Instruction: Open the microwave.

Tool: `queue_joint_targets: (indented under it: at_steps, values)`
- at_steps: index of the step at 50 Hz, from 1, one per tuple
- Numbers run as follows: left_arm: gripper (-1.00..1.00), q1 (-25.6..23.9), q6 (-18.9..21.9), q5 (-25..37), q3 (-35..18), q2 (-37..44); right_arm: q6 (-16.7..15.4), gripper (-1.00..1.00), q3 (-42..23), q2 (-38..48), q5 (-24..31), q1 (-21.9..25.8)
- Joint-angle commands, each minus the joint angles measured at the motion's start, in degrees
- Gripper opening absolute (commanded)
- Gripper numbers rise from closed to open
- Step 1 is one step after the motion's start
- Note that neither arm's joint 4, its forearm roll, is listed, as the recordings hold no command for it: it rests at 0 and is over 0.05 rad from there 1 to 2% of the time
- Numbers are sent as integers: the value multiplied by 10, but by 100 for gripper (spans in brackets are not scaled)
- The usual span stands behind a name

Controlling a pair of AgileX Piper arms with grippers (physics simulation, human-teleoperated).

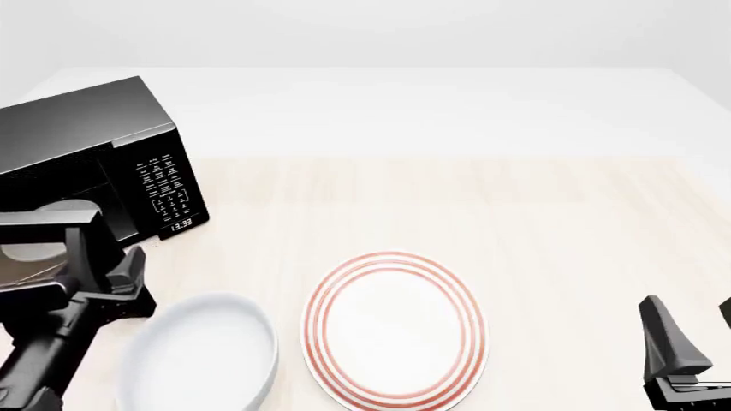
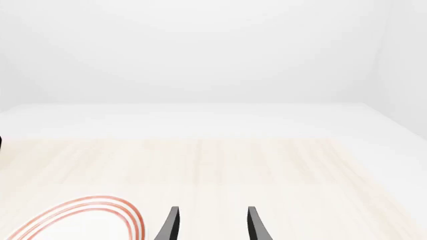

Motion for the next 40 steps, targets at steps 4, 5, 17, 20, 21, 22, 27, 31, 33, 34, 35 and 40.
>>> queue_joint_targets:
  at_steps: [4, 5, 17, 20, 21, 22, 27, 31, 33, 34, 35, 40]
  values:
    - [100, 8, 0, -3, 0, -7, 0, 100, 0, 0, 0, 0]
    - [100, 9, 3, 3, 1, -18, 0, 100, 0, 0, 0, 0]
    - [100, 19, 30, 110, -7, -123, 0, 100, 0, 0, 0, 0]
    - [100, 19, 34, 140, -13, -150, 0, 100, 0, 0, 0, 0]
    - [100, 17, 36, 151, -15, -160, 0, 100, 0, 0, 0, 0]
    - [100, 19, 38, 153, -14, -165, 0, 100, 0, 0, 0, 0]
    - [100, 18, 45, 200, -19, -212, 0, 100, 0, 0, 0, 0]
    - [100, 19, 50, 240, -24, -250, 0, 100, 0, 0, 0, 0]
    - [100, 21, 49, 245, -22, -259, 0, 100, 0, 0, 0, 0]
    - [100, 22, 50, 253, -22, -267, 0, 100, 0, 0, 0, 0]
    - [100, 21, 50, 262, -23, -276, 0, 100, 0, 0, 0, 0]
    - [100, 19, 56, 291, -26, -303, 0, 100, 0, 0, 0, 0]
